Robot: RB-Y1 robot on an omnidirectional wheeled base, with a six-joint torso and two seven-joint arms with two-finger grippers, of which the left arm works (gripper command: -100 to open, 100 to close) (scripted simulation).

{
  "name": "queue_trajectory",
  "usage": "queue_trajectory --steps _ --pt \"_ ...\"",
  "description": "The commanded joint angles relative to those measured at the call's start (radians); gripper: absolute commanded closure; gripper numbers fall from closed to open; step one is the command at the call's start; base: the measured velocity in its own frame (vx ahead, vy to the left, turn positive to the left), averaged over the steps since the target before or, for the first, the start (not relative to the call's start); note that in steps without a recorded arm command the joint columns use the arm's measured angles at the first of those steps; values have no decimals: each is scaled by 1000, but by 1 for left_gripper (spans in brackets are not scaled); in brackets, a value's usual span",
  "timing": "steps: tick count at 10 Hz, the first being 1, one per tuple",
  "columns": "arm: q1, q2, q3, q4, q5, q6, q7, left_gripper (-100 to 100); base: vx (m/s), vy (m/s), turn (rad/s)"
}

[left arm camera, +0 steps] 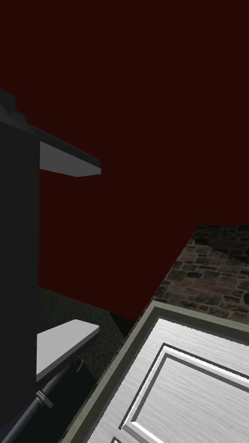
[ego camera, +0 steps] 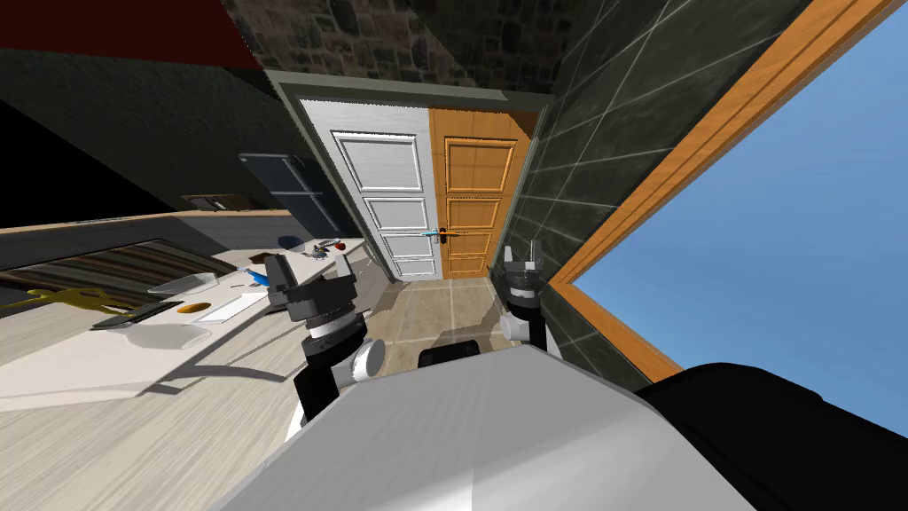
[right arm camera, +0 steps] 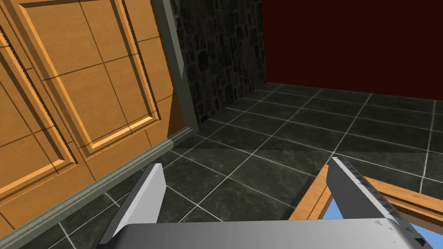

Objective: Pull the door open

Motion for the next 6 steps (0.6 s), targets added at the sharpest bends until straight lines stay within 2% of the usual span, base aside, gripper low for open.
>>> queue_trajectory --steps 1,2,6 --pt "-10 14 5 28 2 6 4 -100 71 -16 -64" --pt "-14 19 7 38 3 8 6 -100 104 -11 -47" --pt "-47 61 25 130 10 27 21 -100 136 -28 -66"
